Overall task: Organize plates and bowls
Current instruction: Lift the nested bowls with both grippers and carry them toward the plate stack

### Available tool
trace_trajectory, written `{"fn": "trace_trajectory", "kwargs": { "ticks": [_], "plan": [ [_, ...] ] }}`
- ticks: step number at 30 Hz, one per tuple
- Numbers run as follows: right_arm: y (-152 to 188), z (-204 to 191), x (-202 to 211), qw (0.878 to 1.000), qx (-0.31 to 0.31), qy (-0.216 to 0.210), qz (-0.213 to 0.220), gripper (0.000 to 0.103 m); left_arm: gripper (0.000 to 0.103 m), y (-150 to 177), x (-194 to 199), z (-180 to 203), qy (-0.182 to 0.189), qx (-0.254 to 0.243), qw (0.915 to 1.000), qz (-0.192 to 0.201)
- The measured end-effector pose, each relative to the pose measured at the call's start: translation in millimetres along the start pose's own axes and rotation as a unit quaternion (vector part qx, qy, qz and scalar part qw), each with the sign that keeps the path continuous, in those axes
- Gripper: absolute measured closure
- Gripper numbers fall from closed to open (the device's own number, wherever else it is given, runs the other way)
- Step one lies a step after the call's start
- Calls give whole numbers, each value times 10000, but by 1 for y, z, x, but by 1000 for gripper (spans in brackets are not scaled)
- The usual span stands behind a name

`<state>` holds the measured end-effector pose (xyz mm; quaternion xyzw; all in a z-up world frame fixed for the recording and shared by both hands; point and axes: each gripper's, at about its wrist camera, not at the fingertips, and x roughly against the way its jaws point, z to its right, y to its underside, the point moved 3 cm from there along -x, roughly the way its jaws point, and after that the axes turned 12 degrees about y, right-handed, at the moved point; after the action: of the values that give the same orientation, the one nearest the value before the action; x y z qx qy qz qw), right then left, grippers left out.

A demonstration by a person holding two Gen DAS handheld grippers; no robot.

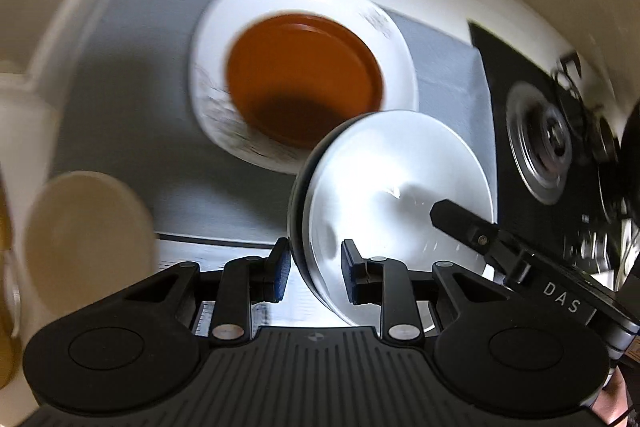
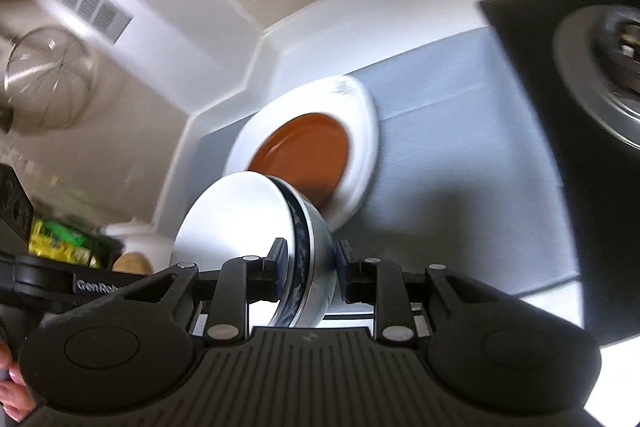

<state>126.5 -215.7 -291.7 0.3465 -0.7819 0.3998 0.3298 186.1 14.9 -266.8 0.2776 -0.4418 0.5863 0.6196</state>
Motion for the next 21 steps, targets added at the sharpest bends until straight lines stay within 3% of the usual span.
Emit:
{"fn": "trace_trajectory", "kwargs": {
  "ticks": [10,16,21],
  "plan": [
    [-11,-87,-13,9963,554,-611,-246,75,74,5,78,-59,-42,599,9965,588],
    [-1,-155,-16,9887,1176,-856,-374,75,74,15,126,-95,-222,940,9905,981],
    [10,-188,-17,9825,1421,-1069,-551,75,74,21,159,-114,-348,1067,9850,1311]
  ]
}}
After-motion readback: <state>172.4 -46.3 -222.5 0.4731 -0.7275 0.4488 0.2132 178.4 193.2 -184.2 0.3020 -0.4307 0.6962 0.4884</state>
